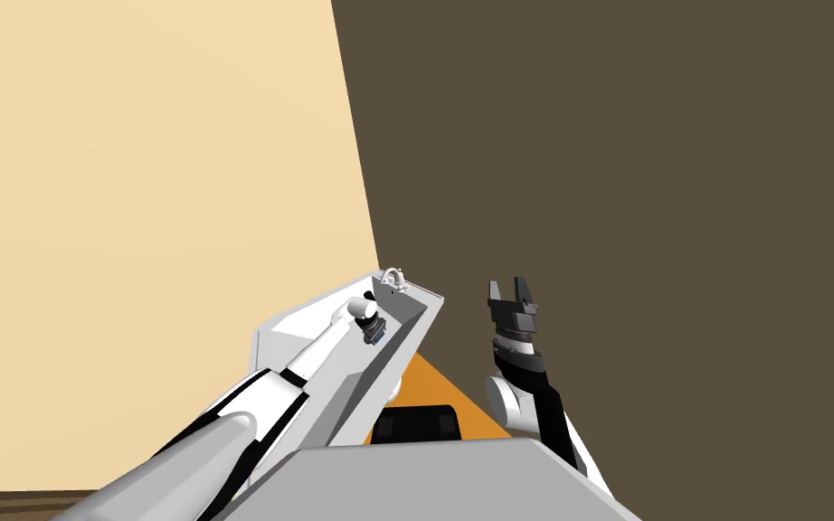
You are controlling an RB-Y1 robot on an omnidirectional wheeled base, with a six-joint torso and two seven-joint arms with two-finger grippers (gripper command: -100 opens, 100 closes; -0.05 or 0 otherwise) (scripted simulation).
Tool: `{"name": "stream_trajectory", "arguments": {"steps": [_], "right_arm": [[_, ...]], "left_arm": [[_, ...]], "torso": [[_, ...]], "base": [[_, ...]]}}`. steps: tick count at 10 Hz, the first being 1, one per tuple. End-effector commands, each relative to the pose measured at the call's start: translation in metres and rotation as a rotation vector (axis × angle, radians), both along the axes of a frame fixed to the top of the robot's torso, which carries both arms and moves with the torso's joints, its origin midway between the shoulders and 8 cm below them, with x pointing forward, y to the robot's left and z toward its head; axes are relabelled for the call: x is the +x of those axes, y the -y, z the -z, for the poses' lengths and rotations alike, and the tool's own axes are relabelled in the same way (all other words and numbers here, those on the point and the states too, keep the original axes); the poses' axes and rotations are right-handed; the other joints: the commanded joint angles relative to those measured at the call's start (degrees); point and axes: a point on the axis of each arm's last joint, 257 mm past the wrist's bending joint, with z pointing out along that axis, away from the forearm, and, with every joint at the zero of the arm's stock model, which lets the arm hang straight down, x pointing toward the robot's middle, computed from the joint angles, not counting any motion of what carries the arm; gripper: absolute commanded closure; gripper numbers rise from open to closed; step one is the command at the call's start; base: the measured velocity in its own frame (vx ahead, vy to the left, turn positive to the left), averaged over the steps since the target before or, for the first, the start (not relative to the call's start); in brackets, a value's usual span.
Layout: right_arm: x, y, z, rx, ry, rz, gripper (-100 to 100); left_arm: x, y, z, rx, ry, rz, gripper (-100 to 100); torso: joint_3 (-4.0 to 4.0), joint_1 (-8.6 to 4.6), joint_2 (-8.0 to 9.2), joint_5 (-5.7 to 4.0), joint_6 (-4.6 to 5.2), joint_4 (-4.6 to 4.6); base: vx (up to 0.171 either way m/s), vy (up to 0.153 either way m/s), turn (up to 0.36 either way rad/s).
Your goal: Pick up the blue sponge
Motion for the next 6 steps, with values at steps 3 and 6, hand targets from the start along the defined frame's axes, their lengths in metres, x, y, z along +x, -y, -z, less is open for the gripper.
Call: {"name": "stream_trajectory", "arguments": {"steps": [3,6], "right_arm": [[0.000,0.000,0.000,0.000,0.000,0.000,0],[0.000,0.000,0.000,0.000,0.000,0.000,0]], "left_arm": [[0.006,0.022,-0.009,0.000,0.001,-0.055,100],[0.007,0.023,-0.011,0.000,0.001,-0.061,0]], "torso": [[0.03,0.03,0.04,-0.01,0.02,0.02],[0.03,-0.17,0.03,-0.05,-0.05,0.03]], "base": [[-0.048,0.129,-0.142],[-0.034,0.064,-0.054]]}}
